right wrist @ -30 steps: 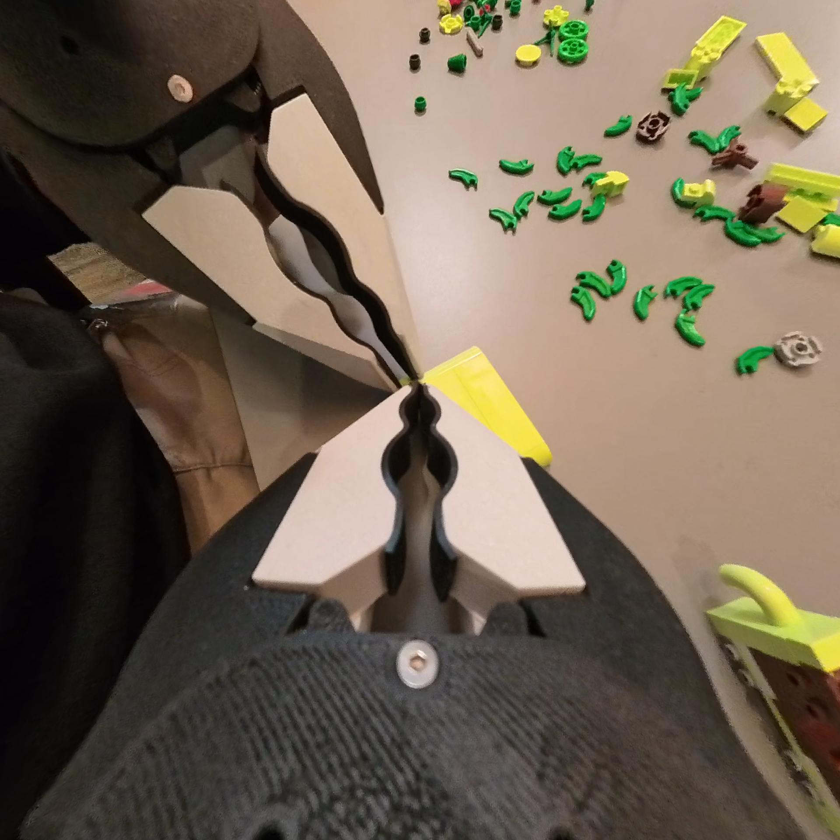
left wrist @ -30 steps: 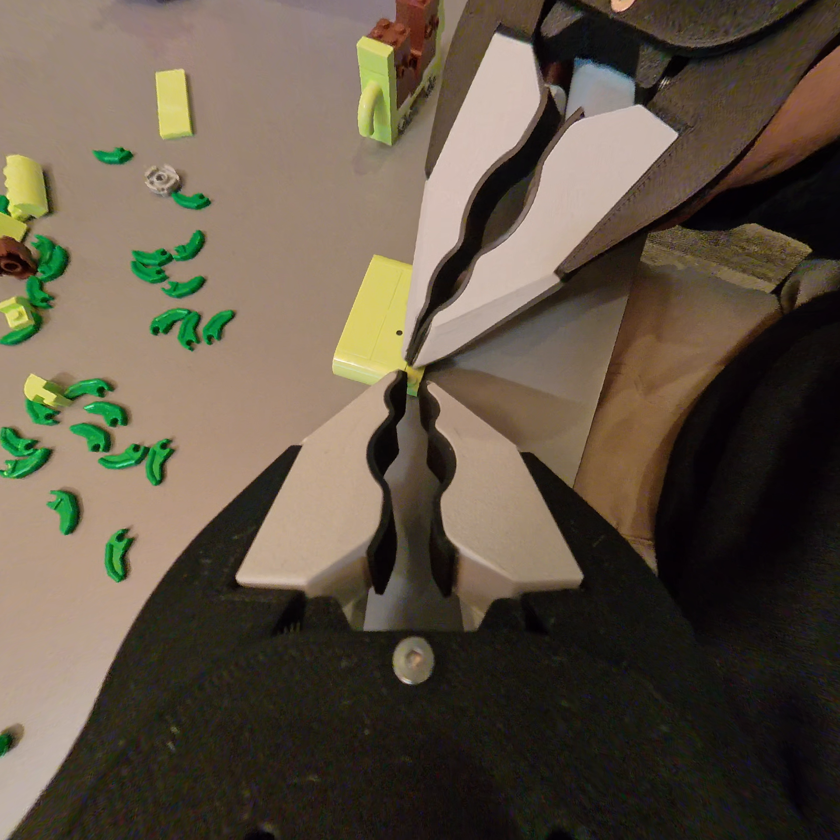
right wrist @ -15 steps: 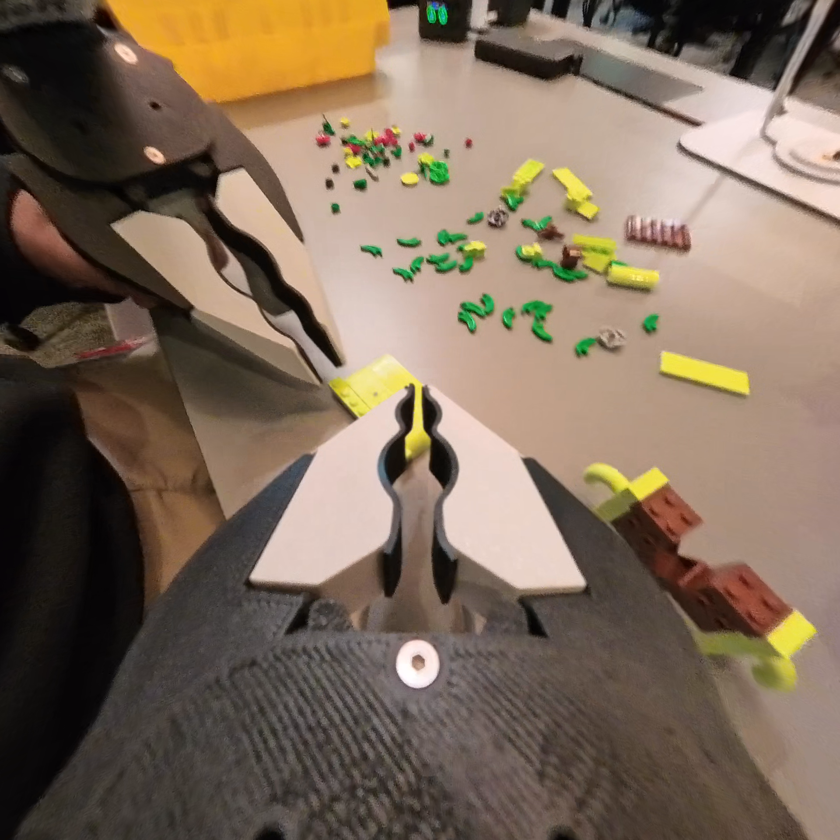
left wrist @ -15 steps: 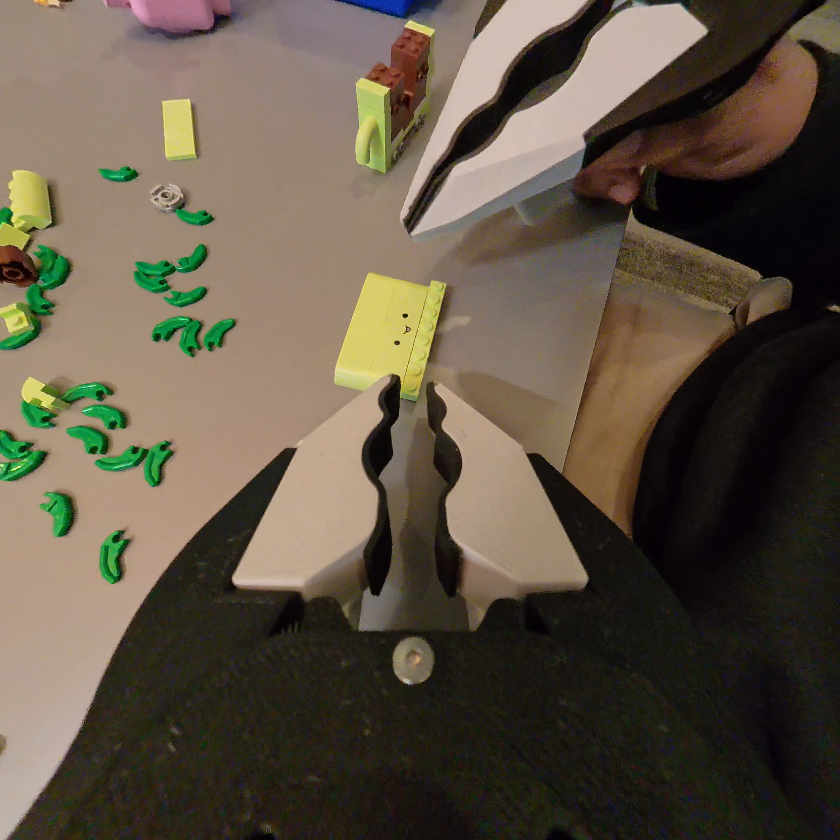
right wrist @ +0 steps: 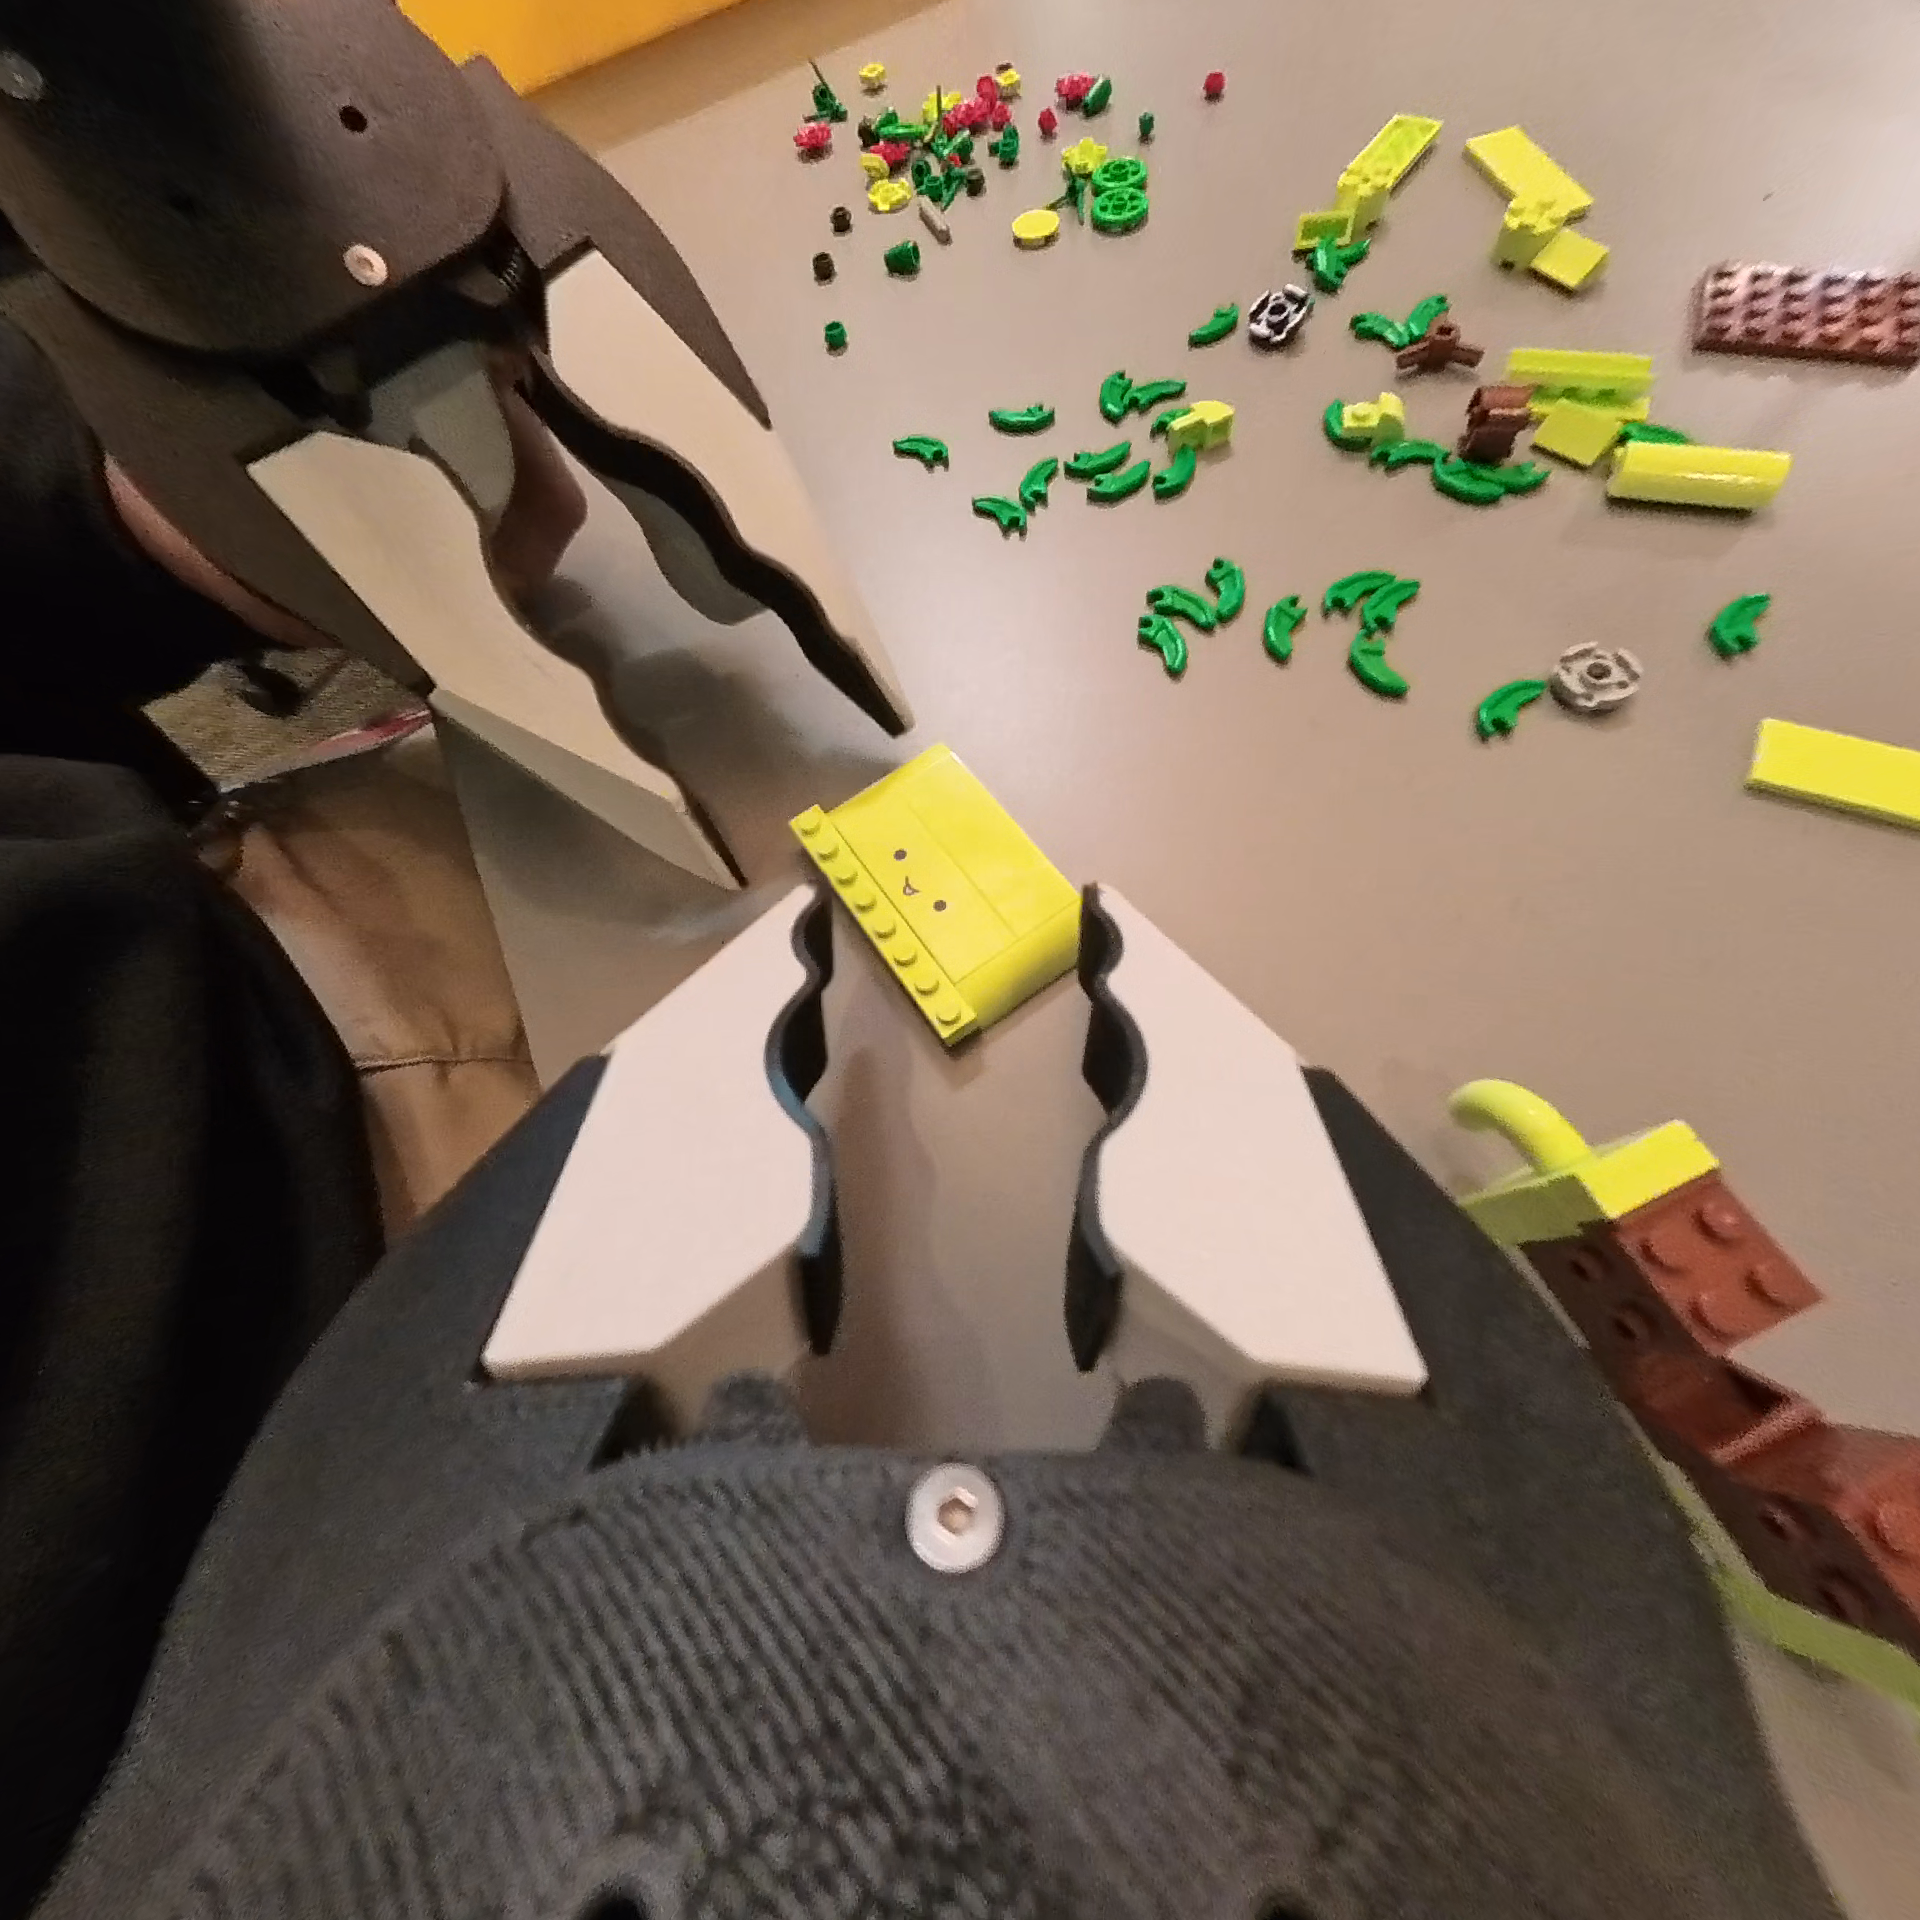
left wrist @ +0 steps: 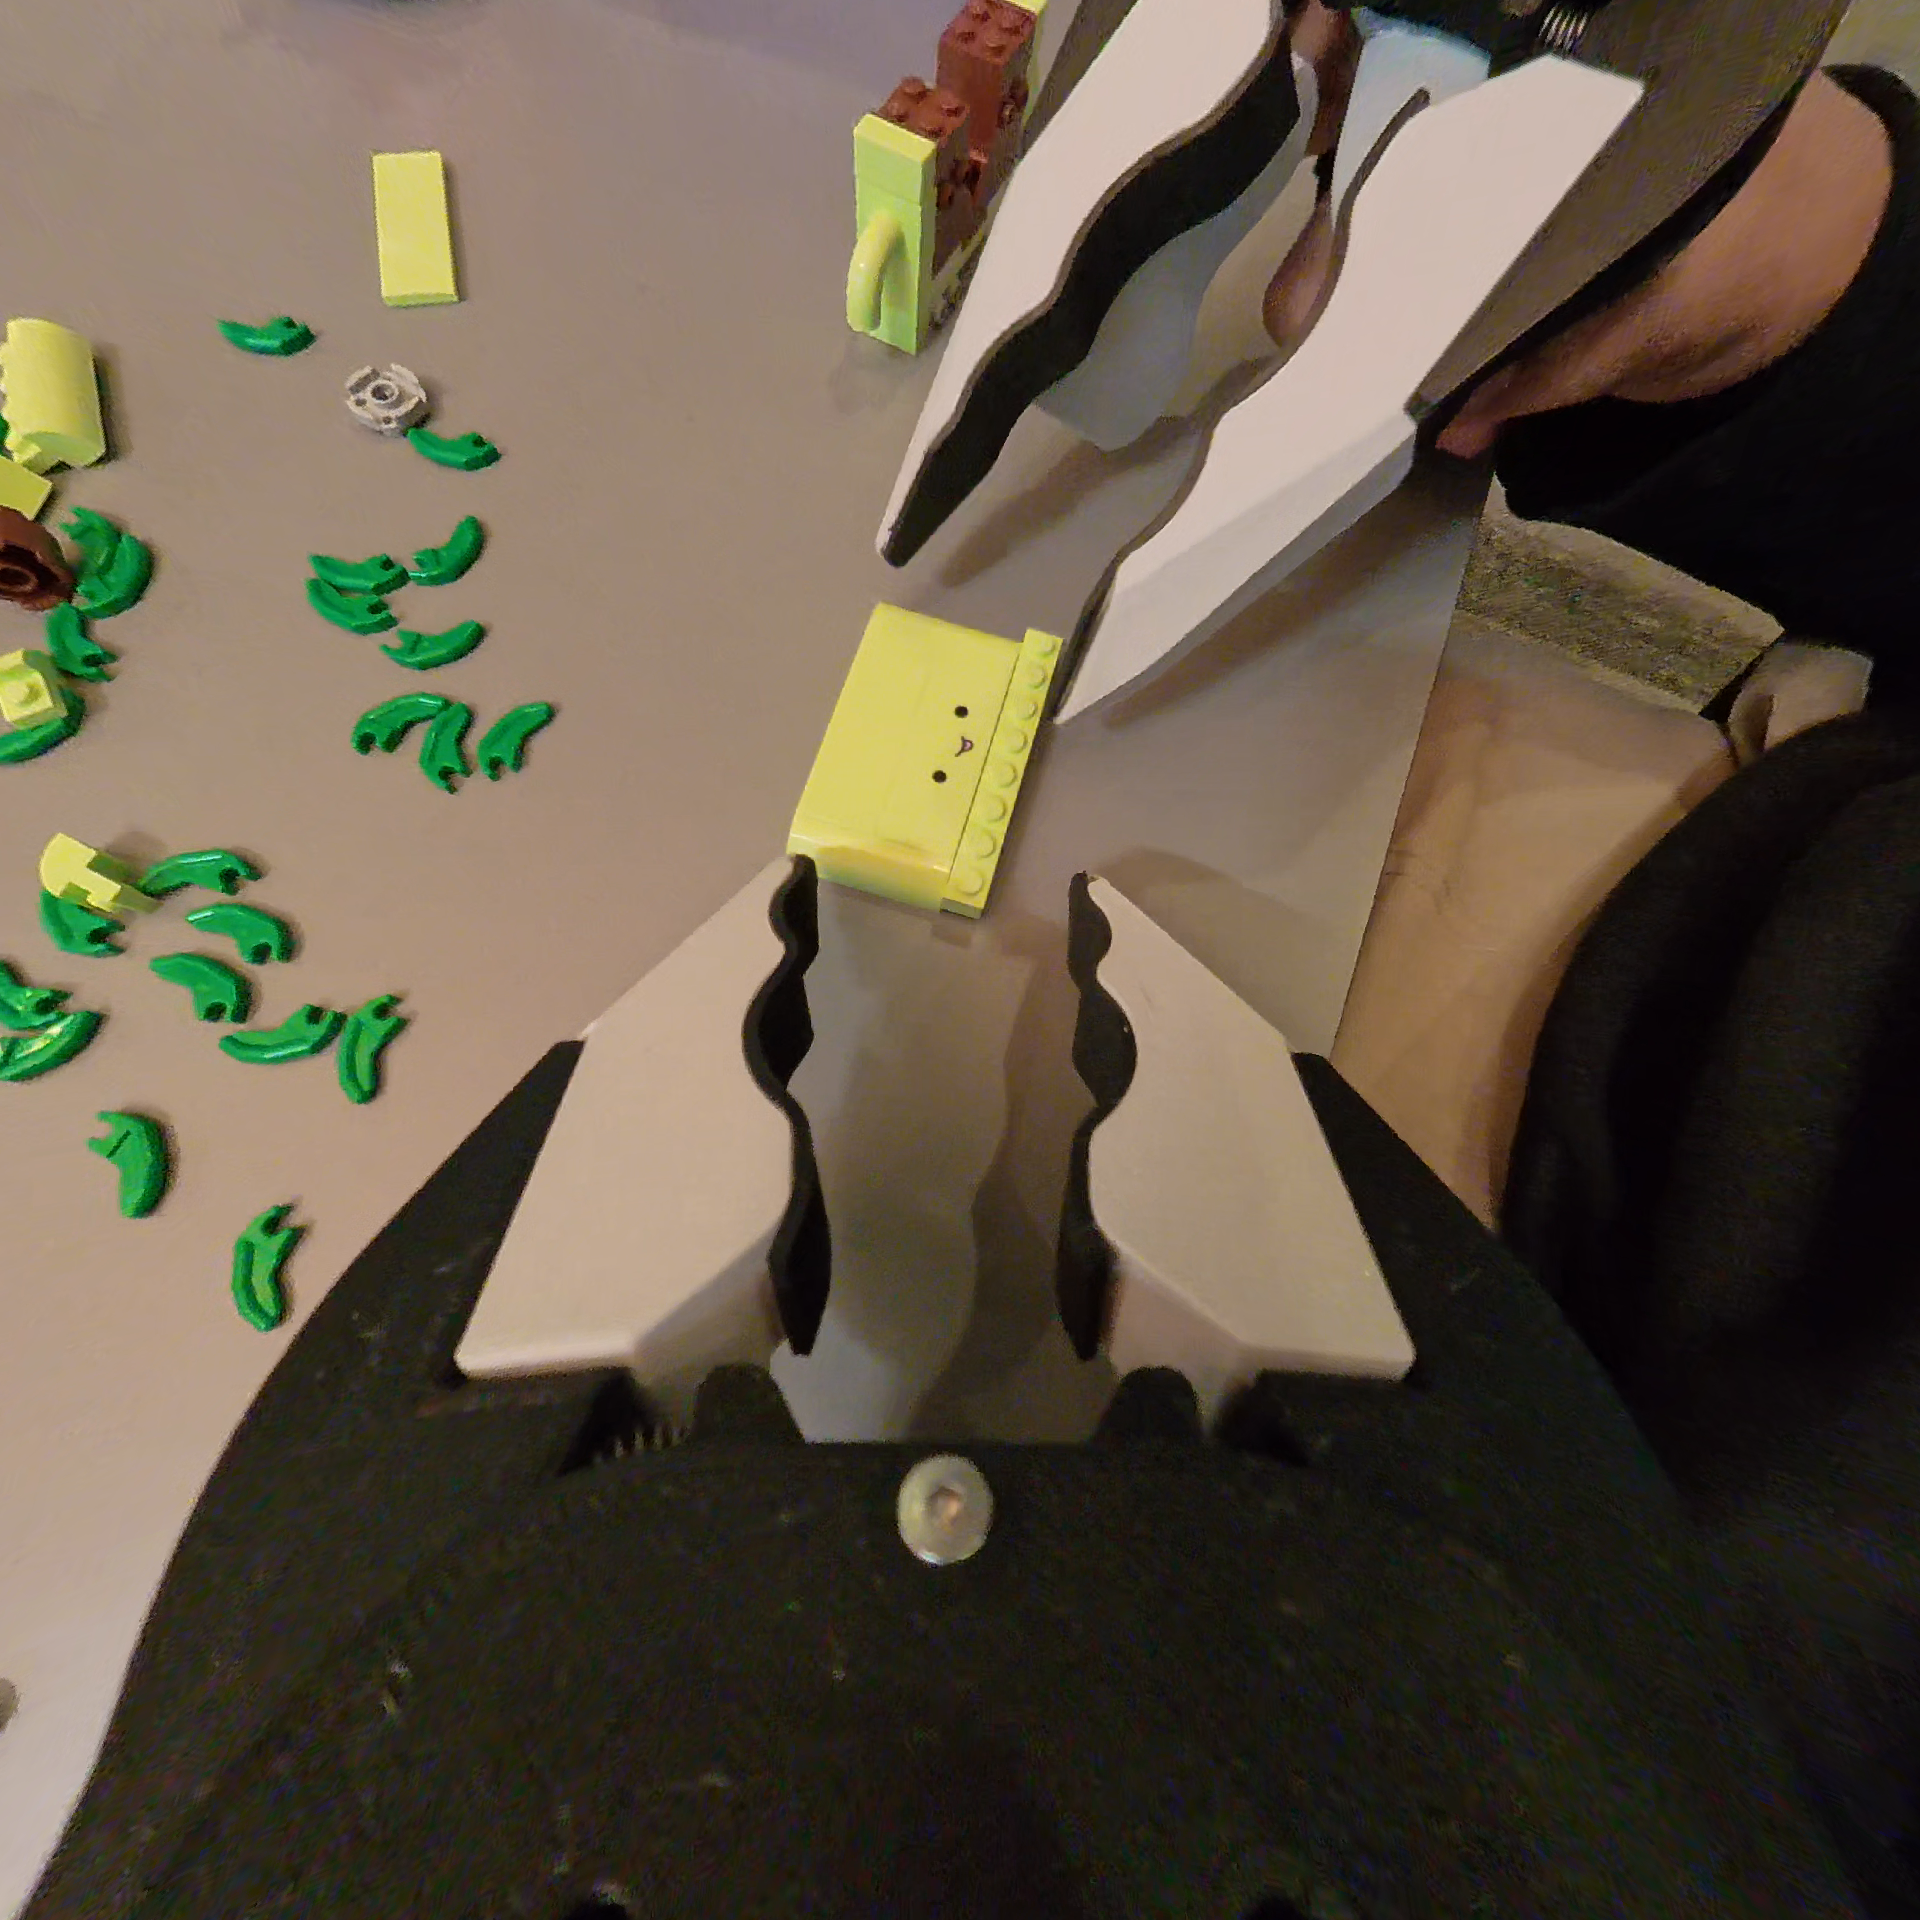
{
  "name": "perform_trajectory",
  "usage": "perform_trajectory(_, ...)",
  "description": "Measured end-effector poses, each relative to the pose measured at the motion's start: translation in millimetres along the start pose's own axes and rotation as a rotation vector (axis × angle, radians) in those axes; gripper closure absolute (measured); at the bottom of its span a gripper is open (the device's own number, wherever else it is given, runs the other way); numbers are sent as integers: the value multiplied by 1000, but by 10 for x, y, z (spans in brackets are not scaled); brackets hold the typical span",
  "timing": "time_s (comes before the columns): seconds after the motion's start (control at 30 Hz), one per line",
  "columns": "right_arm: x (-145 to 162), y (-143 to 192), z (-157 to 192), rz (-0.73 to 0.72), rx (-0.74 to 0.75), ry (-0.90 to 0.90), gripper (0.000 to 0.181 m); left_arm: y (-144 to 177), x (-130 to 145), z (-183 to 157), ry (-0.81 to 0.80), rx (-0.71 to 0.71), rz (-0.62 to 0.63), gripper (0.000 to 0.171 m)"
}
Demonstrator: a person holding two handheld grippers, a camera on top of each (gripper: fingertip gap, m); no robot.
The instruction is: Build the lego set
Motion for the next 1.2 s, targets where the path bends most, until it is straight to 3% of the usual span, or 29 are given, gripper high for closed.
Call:
perform_trajectory(0.2,78,-45,-14,62,0,-21,129,-28,43,-16,-57,-23,37,124)
perform_trajectory(0.57,-99,71,24,-82,49,95,131,-36,55,-3,-113,-50,48,124)
perform_trajectory(0.73,-69,103,39,-72,89,123,132,-40,34,94,-185,-84,41,123)
perform_trajectory(1.2,22,53,12,0,78,70,133,-44,39,129,-141,-68,48,123)
Point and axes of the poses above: each gripper's, where its closed fingertips meet, y back along the fingers, x out of its underside, z = x × y across the jaws, the point moved 2 cm from there along y, back along the fingers, and after that the axes turned 14 degrees about -z, right-handed, at the moved point
